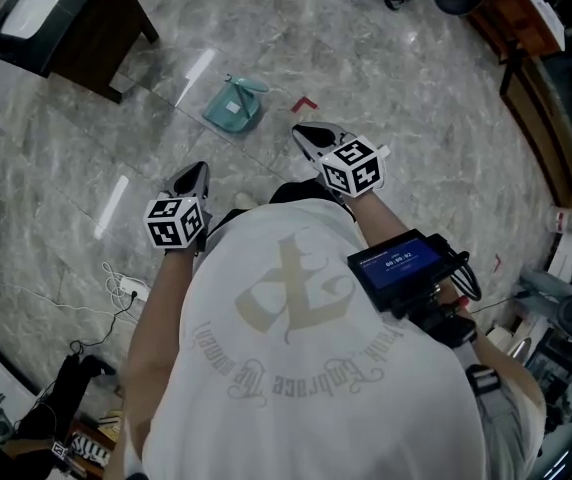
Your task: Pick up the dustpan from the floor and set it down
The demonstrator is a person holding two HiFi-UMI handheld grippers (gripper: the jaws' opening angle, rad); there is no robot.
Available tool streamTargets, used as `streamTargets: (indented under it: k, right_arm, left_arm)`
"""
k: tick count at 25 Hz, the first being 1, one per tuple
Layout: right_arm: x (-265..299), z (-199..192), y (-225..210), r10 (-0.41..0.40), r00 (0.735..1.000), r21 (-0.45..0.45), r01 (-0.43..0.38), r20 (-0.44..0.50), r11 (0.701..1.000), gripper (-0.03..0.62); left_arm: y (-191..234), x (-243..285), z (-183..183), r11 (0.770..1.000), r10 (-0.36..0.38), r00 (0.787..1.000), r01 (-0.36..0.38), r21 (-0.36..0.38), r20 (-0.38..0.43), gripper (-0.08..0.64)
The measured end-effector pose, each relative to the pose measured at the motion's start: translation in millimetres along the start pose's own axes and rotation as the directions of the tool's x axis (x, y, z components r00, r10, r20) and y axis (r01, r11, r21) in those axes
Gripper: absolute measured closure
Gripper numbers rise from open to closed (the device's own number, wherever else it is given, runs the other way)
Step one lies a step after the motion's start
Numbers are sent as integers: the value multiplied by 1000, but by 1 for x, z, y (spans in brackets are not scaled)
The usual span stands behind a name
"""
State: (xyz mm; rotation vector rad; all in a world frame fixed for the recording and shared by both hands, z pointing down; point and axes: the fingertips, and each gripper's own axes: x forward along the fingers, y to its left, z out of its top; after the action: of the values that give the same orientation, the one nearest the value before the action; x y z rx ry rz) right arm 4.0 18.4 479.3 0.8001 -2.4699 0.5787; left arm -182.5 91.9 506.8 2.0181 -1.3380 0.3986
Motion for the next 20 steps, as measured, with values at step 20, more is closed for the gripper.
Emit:
streamTargets:
  k: [20]
  right_arm:
    - [150,23,-61,138,977,-85,-153,-163,985,574]
  left_arm:
    - [92,57,26,981,144,989,-142,-132,8,548]
